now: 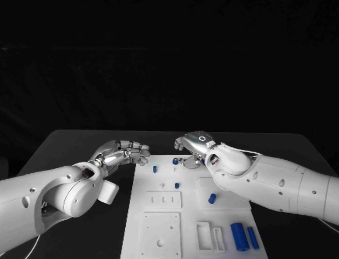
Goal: Assemble the parts on the task board
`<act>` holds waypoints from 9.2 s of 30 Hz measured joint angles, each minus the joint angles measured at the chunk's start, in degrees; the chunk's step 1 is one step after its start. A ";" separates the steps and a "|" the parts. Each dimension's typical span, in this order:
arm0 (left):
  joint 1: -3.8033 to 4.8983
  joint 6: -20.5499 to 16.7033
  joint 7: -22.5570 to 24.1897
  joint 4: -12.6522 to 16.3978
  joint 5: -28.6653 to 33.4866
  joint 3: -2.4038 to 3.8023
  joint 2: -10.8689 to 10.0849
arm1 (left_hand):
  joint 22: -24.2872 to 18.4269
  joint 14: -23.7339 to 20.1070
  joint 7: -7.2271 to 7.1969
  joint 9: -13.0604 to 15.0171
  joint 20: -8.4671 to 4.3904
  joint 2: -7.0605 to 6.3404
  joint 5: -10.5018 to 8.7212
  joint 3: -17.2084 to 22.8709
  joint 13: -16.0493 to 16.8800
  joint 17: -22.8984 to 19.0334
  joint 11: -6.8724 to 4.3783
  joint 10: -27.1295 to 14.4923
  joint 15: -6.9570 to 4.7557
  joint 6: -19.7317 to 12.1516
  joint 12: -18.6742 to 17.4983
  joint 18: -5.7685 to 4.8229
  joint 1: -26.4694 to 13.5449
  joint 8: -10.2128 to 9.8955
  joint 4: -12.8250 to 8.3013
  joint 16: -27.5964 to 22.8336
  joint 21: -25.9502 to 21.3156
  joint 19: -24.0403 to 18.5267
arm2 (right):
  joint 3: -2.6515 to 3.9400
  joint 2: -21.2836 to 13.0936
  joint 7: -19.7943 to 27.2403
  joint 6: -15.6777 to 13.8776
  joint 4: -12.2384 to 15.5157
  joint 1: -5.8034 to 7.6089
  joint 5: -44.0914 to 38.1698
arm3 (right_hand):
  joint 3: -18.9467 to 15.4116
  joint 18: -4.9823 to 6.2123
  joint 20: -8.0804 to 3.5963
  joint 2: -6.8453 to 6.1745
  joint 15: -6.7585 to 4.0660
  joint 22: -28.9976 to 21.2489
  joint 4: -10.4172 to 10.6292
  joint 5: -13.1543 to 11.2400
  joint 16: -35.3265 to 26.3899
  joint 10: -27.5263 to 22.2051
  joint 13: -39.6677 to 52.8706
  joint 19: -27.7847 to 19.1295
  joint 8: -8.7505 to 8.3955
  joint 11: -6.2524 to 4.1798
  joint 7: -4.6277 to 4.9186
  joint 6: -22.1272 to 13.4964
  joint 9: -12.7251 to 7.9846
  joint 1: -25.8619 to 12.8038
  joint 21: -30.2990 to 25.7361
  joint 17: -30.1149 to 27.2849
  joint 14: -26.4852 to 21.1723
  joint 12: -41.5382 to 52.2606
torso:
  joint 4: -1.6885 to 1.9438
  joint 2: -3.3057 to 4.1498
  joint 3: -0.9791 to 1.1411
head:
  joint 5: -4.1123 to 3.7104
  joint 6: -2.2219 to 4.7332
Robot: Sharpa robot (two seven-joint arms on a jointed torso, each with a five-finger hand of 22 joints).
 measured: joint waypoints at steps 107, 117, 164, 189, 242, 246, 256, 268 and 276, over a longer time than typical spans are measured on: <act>0.01 -0.03 -0.37 -0.56 -0.85 0.00 -0.37 | -0.01 0.20 0.00 0.28 0.00 -0.22 0.00 0.34 -0.08 0.24 0.00 0.00 0.20 0.00 -0.41 -0.32 -0.23 -0.43 -0.34 -0.22 0.00 0.00 | 2.05 -7.69 2.87 17.43 -2.61 0.51 11.09 | -5.19 0.88 -2.23 2.72 -4.94 0.02 2.21 9.67 8.15 0.24 61.24 -1.60 0.47 -5.74 -4.59 2.19 2.19 -5.12 13.54 18.80 -0.77 60.77 | -1.01 -0.24 0.34 | -0.98 0.22; 0.01 -0.04 -0.42 -0.50 -0.93 0.00 -0.45 | -0.02 0.20 0.00 0.27 0.00 -0.22 0.00 0.49 -0.08 0.24 0.00 0.00 0.20 0.00 -0.40 -0.32 -0.23 -0.43 -0.48 -0.22 0.00 0.00 | 1.99 -7.51 2.34 17.05 -2.30 0.42 8.88 | -4.41 0.89 -2.14 2.72 -5.47 0.02 2.99 5.59 7.82 0.83 61.11 -1.51 1.19 -6.33 -4.90 2.55 2.72 -5.12 13.55 19.29 -0.69 60.76 | -0.99 -0.24 0.34 | -0.89 0.19; 0.01 -0.04 -0.55 -0.46 -1.10 0.00 -0.69 | -0.04 0.20 0.00 0.41 0.00 -0.22 0.00 0.48 -0.12 0.31 0.00 0.00 0.20 0.00 -0.66 -0.32 -0.22 -0.43 -0.48 -0.44 0.00 0.00 | 1.69 -7.01 1.19 14.67 -1.85 -0.07 7.13 | -6.59 0.91 -2.27 1.02 -5.17 -0.01 1.86 5.52 6.39 -0.39 61.32 -2.20 -0.92 -5.51 -4.32 2.31 1.98 -3.93 13.53 20.52 -1.00 60.24 | -1.00 -0.25 0.33 | -1.07 0.49; 0.01 -0.05 -0.58 -0.39 -1.16 0.00 -0.91 | 0.01 0.20 0.00 0.45 0.00 -0.22 0.00 0.64 -0.11 0.35 0.00 0.00 0.20 0.00 -0.66 -0.33 -0.22 -0.66 -0.64 -0.44 0.00 0.00 | 1.45 -7.18 0.80 12.84 -0.79 -0.47 4.39 | -1.39 0.90 -2.12 0.68 -5.34 -0.01 0.46 4.61 6.18 0.12 61.17 -2.07 -0.87 -6.01 -4.71 2.70 1.98 -1.42 13.76 21.43 -0.38 60.24 | -1.02 -0.25 0.36 | -1.05 0.47; 0.01 -0.46 -0.48 -0.38 -1.22 -0.01 -0.84 | -0.03 0.20 0.00 0.54 0.20 -0.22 0.00 0.63 -0.15 0.43 0.20 0.20 0.20 0.00 -0.66 -0.33 -0.22 -0.66 -0.63 -0.66 0.00 -0.21 | 0.65 -2.20 -5.29 7.51 10.48 -1.17 -13.38 | 1.44 0.97 -2.15 -0.09 -5.66 -0.02 2.53 2.64 6.86 2.98 62.27 -0.88 -0.20 -6.63 -5.73 5.17 2.41 -1.74 14.31 22.91 0.97 61.43 | -0.69 -0.20 0.15 | 0.73 0.74; 0.01 -0.48 -0.48 -0.37 -1.24 -0.01 -0.74 | -0.03 0.20 0.00 0.60 0.20 -0.22 0.00 0.63 -0.14 0.43 0.20 0.20 0.20 0.00 -0.66 -0.33 -0.22 -0.66 -0.63 -0.66 0.00 -0.21 | 0.21 -1.36 -5.25 7.52 9.66 -1.22 -13.48 | 1.44 0.97 -2.14 -0.09 -5.66 -0.02 2.53 2.42 6.86 2.98 62.25 -0.88 -0.21 -6.63 -5.73 5.17 2.42 -1.74 14.31 22.80 0.97 61.43 | -0.65 -0.17 0.16 | 0.86 0.59; 0.12 -0.60 -0.48 -0.43 -1.27 0.01 -0.54 | -0.03 0.20 0.00 0.65 0.20 -0.22 0.00 0.79 -0.14 0.48 -0.02 0.41 0.20 0.00 -0.66 -0.33 -0.22 -0.66 -0.79 -0.66 0.00 -0.21 | -0.40 -0.05 -5.13 7.57 7.87 -1.30 -13.65 | 1.44 0.98 -2.13 -0.09 -5.65 0.03 2.53 2.42 6.86 2.98 62.12 -0.87 -0.31 -6.64 -5.73 5.17 2.41 -1.74 14.31 22.62 0.97 61.43 | -0.54 -0.04 0.14 | 0.80 0.60; 0.16 -0.64 -0.51 -0.38 -1.40 0.01 -0.61 | -0.04 0.20 0.21 0.65 0.20 -0.22 0.00 0.79 -0.13 0.48 -0.01 0.40 0.20 0.20 -0.66 -0.33 -0.22 -0.66 -0.79 -0.66 0.00 -0.21 | -0.78 0.74 -4.72 7.39 7.04 -1.31 -13.70 | 1.43 0.99 -2.05 -0.25 -5.65 0.02 2.53 2.14 6.45 2.73 61.57 -0.79 -0.14 -6.64 -5.71 5.16 2.40 -1.90 14.30 21.91 0.97 60.54 | -0.51 -0.09 0.13 | 1.02 0.05; 0.18 -0.65 -0.53 -0.32 -1.43 0.00 -0.64 | -0.04 0.20 0.20 0.70 0.20 -0.22 0.00 0.79 -0.13 0.53 -0.01 0.40 0.20 0.20 -0.66 -0.33 -0.22 -0.66 -0.79 -0.66 0.00 -0.21 | -0.92 1.03 -4.18 7.24 6.59 -1.34 -13.54 | 0.33 1.00 -2.03 -0.52 -5.64 0.02 2.06 2.14 5.93 1.94 61.07 -0.81 -0.15 -6.42 -5.43 4.88 2.28 -2.85 14.30 21.42 0.96 59.87 | -0.63 -0.10 0.15 | 1.18 -0.01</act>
